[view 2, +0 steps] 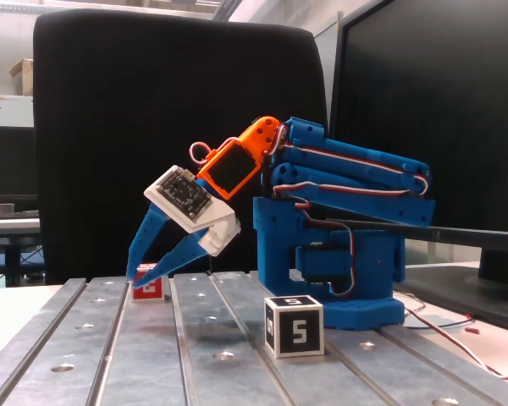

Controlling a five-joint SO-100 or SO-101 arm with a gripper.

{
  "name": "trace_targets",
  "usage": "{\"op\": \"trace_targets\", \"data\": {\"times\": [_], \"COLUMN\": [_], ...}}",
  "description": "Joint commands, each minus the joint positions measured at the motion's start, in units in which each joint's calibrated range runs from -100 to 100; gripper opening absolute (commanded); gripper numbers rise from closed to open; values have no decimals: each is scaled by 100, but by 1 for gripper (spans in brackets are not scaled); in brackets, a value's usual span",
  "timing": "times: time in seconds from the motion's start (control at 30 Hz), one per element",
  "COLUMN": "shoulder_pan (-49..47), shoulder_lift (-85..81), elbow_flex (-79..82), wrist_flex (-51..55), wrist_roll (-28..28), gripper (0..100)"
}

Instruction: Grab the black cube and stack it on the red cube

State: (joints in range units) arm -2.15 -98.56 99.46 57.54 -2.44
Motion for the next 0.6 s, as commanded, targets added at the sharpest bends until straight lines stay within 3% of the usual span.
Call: {"op": "trace_targets", "data": {"times": [0.0,0.27,0.57], "shoulder_pan": [-10,4,4], "shoulder_lift": [-44,57,616], "elbow_flex": [-36,-877,-1646], "wrist_flex": [-21,851,1056], "wrist_roll": [7,-24,-24], "gripper": [0,0,0]}}
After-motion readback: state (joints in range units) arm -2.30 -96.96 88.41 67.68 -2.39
